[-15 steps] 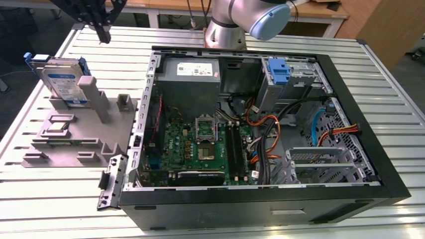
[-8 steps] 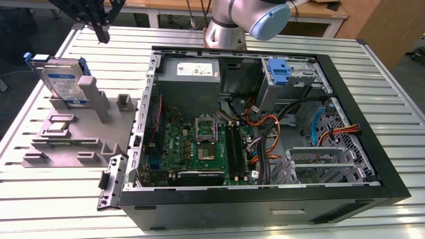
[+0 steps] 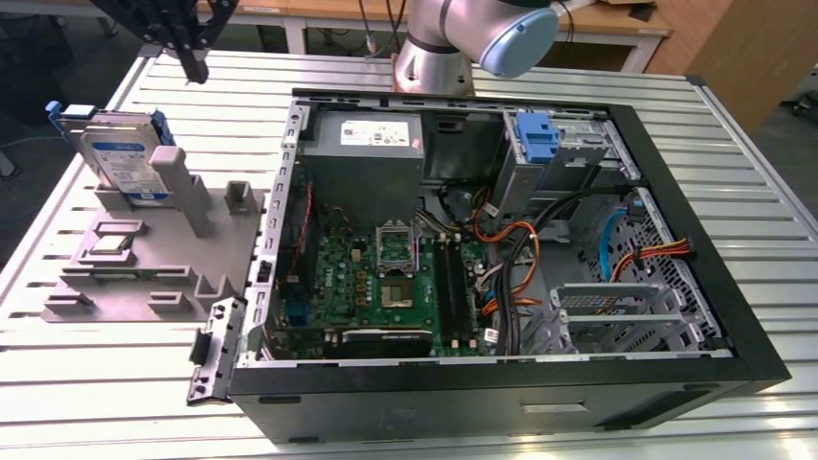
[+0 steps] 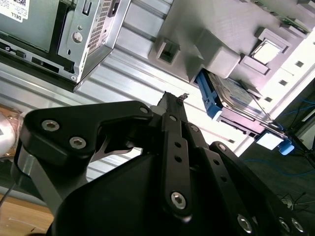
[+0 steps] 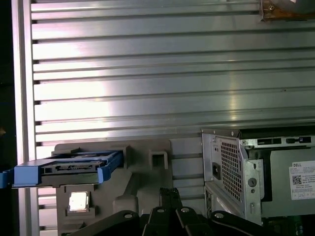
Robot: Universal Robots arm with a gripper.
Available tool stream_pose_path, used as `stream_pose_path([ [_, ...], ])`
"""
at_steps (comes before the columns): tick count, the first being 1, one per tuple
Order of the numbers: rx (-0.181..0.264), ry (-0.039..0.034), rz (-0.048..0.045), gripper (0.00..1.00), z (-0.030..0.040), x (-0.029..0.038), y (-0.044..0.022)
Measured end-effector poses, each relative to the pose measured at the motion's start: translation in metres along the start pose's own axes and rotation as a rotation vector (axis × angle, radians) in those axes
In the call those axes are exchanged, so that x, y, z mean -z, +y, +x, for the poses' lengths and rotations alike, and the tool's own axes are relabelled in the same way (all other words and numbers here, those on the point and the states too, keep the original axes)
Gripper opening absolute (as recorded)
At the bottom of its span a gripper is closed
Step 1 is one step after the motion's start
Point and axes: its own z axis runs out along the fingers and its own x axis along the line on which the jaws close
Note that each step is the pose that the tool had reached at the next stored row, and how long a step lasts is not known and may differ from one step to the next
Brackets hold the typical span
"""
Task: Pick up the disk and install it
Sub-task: 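Reach for the disk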
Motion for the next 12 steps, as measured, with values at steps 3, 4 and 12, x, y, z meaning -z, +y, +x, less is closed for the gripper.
stream_pose_path([
  [3, 0.0, 0.0, 0.0, 0.1, 0.0008, 0.0, -0.0001],
  [4, 0.0, 0.0, -0.0001, 0.1, 0.001, -0.0001, -0.0001],
  [12, 0.0, 0.0, -0.0001, 0.1, 0.0026, -0.0001, -0.0002],
])
